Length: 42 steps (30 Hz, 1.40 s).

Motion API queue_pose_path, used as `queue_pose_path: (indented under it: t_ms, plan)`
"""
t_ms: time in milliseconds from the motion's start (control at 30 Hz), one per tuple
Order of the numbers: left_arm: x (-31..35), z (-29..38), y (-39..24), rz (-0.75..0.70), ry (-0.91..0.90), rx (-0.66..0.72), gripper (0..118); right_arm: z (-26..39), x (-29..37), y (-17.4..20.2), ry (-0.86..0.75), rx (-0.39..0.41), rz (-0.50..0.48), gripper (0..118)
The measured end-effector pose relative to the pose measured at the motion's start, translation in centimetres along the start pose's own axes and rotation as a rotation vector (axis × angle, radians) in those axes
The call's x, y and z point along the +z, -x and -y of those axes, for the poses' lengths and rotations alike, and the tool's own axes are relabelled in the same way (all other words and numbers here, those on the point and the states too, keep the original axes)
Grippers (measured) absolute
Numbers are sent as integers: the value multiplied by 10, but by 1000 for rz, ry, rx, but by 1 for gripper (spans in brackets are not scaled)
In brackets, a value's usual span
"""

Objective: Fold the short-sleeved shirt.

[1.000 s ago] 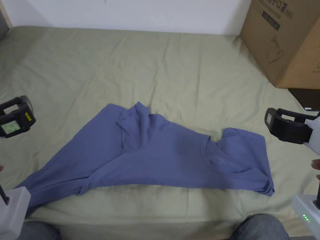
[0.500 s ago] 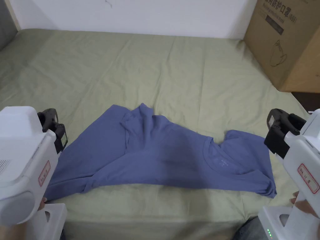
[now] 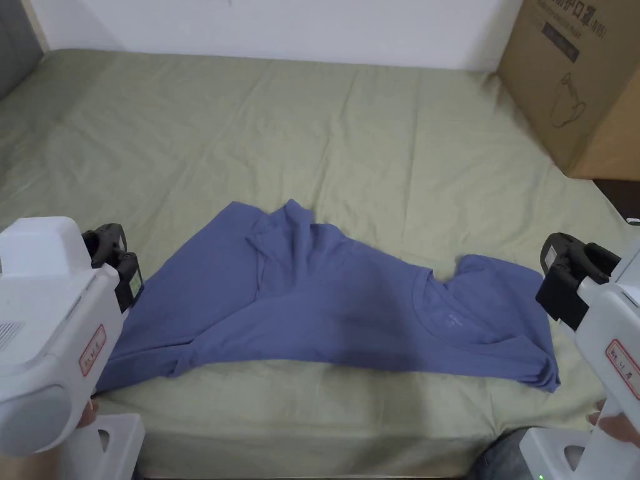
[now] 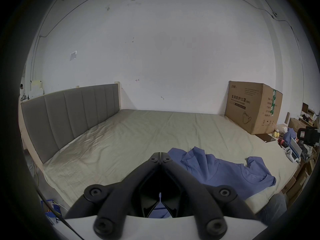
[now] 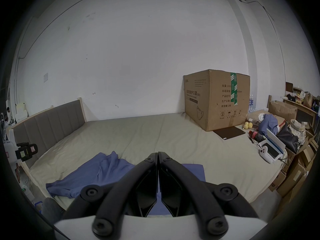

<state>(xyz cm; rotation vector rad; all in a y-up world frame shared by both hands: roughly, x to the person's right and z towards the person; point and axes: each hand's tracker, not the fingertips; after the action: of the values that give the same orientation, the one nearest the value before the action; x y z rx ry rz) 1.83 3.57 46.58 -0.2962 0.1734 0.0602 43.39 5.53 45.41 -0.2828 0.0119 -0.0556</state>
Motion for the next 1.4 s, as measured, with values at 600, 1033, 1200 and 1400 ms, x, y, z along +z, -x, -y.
queue_pose_path:
  t_ms: [600,1033,1200,1400]
  plan:
    - [-5,-5,-1,22,29,20,0,0,-3,-1,22,12,1,0]
    - [-24,-24,4,32,36,27,0,-7,-6,-3,22,14,2,0]
    - [-92,-53,-6,108,102,39,28,-13,-9,-3,22,20,4,0]
    - [-205,-81,-32,189,249,-3,118,-17,-22,-6,39,15,19,0]
